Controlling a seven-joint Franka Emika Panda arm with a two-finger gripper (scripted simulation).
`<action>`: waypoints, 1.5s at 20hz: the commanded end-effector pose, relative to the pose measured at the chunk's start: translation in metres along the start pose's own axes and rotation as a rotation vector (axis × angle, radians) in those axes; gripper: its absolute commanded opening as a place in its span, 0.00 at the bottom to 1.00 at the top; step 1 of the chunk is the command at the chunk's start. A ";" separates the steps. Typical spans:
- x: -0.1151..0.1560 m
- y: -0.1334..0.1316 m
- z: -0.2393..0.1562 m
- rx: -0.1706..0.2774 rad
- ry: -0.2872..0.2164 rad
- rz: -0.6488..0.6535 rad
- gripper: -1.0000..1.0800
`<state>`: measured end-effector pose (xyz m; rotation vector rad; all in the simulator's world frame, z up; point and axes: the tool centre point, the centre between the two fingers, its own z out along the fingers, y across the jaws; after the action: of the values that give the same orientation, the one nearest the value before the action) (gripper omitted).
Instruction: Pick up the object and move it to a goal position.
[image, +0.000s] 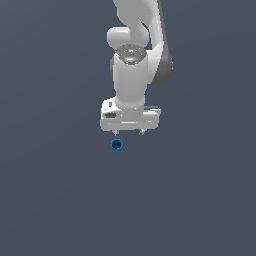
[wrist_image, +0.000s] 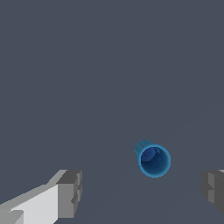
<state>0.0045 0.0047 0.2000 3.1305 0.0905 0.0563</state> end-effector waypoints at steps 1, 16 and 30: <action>0.000 0.000 0.000 0.000 0.000 0.000 0.96; -0.007 -0.003 -0.001 0.025 -0.008 0.014 0.96; -0.031 0.043 0.085 0.012 -0.031 0.296 0.96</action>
<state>-0.0176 -0.0350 0.1242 3.1350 -0.3214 0.0107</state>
